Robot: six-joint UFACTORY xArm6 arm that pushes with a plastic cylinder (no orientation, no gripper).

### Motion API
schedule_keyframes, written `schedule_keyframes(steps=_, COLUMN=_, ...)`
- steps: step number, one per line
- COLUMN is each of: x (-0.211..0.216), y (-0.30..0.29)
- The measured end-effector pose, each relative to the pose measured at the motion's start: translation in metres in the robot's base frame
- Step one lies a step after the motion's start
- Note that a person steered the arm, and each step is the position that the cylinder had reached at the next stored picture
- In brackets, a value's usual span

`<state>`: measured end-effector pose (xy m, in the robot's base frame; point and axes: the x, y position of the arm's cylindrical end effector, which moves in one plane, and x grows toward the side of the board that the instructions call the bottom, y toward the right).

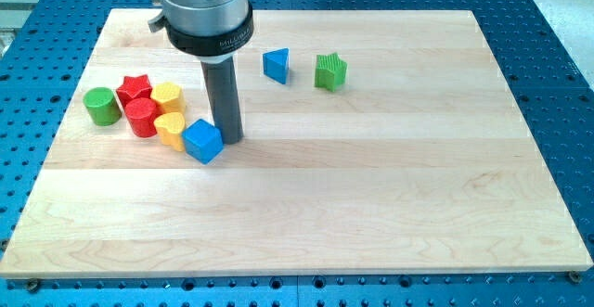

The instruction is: Push the green star towards the top center of the board

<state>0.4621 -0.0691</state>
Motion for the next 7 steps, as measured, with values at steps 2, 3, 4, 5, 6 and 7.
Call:
schedule_keyframes(steps=2, x=0.022, y=-0.031)
schedule_keyframes(steps=3, x=0.0, y=-0.055)
schedule_keyframes(steps=4, x=-0.011, y=0.018)
schedule_keyframes(steps=5, x=-0.062, y=0.105)
schedule_keyframes(steps=6, x=-0.073, y=0.13)
schedule_keyframes(steps=7, x=-0.098, y=0.127)
